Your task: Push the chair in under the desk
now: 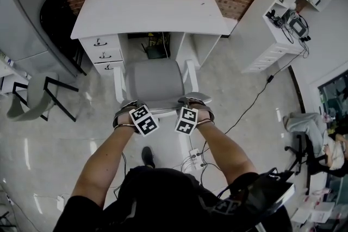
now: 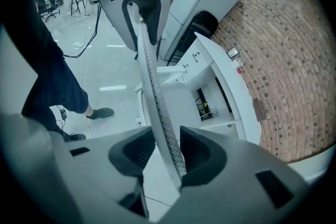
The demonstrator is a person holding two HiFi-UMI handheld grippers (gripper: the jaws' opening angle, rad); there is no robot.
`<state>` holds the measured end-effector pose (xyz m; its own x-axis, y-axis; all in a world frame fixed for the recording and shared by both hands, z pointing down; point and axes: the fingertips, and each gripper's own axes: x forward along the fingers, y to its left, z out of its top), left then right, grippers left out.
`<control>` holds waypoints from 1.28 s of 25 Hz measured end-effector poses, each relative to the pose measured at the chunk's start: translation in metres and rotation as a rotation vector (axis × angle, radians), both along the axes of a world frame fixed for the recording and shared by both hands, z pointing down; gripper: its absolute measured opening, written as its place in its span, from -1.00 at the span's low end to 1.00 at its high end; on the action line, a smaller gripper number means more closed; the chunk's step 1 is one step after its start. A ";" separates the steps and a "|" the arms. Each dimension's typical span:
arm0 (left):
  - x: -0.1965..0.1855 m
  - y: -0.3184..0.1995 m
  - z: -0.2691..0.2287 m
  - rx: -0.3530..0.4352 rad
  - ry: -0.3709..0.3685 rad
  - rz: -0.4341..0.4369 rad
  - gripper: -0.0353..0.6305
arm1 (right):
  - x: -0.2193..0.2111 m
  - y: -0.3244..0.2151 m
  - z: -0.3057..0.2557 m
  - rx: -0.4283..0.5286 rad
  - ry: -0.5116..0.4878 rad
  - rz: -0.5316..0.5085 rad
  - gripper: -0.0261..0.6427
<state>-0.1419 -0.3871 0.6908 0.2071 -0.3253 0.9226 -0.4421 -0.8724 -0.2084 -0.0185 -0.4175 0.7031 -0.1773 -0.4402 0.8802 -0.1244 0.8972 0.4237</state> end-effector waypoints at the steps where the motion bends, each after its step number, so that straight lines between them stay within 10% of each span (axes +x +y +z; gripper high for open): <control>1: -0.001 -0.004 0.001 0.001 0.001 0.007 -0.46 | -0.001 -0.004 0.001 0.001 0.005 0.007 -0.47; 32: -0.041 -0.101 0.009 0.014 -0.013 0.039 -0.44 | -0.038 -0.094 0.006 0.030 0.018 0.020 -0.47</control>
<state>-0.1832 -0.4884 0.6995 0.2081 -0.3305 0.9206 -0.4047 -0.8859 -0.2266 -0.0564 -0.5115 0.7088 -0.1527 -0.4700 0.8694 -0.1344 0.8814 0.4529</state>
